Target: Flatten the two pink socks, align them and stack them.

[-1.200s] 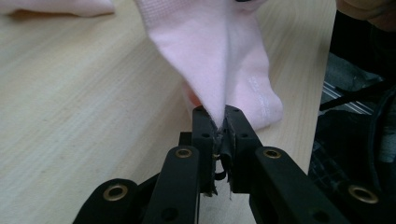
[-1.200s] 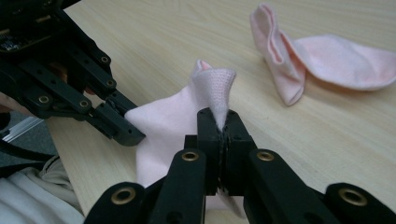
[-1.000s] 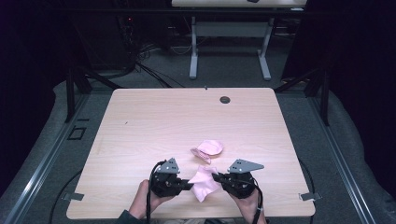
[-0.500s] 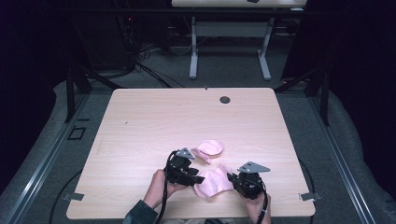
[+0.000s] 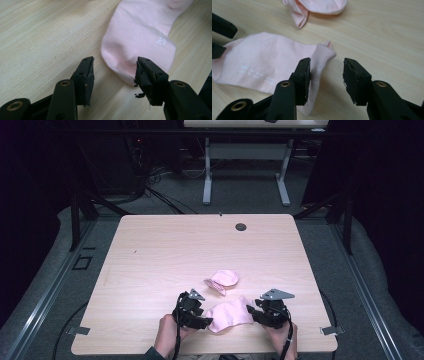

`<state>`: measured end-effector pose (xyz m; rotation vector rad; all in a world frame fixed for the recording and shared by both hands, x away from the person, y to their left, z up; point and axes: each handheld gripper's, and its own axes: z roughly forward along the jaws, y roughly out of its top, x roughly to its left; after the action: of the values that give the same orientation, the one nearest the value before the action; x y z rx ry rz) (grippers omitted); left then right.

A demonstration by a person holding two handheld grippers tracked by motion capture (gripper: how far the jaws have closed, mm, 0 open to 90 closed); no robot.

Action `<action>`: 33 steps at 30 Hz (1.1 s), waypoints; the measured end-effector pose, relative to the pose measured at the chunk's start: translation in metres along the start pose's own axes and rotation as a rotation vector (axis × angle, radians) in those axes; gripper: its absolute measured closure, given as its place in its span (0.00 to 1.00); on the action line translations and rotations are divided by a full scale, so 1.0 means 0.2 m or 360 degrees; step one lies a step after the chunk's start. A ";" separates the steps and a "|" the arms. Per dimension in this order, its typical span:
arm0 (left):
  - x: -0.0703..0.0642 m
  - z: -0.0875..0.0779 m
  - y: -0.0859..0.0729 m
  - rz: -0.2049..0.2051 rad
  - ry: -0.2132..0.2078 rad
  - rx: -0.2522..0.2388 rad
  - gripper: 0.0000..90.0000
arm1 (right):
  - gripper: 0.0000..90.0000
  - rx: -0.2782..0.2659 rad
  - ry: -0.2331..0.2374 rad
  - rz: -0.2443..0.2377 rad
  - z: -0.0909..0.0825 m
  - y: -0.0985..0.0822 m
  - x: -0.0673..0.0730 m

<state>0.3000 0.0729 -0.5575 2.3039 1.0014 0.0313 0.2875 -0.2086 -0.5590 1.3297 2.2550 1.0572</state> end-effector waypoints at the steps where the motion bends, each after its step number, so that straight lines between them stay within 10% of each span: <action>1: 0.00 0.00 0.00 0.0005 0.0000 0.0004 0.56 | 0.61 0.0018 -0.0001 -0.0017 0.00 0.02 -0.02; 14: -0.02 0.02 -0.03 0.0072 0.0077 0.0011 0.98 | 0.93 0.0166 0.0151 -0.0093 0.06 0.05 -0.06; 33: 0.11 -0.10 -0.15 -0.0039 0.0022 -0.0009 0.99 | 0.92 0.0193 0.0238 -0.0027 -0.06 -0.07 0.09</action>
<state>0.2897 0.1139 -0.5618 2.2886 1.0353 0.0403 0.2621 -0.2030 -0.5599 1.3156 2.4710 1.0619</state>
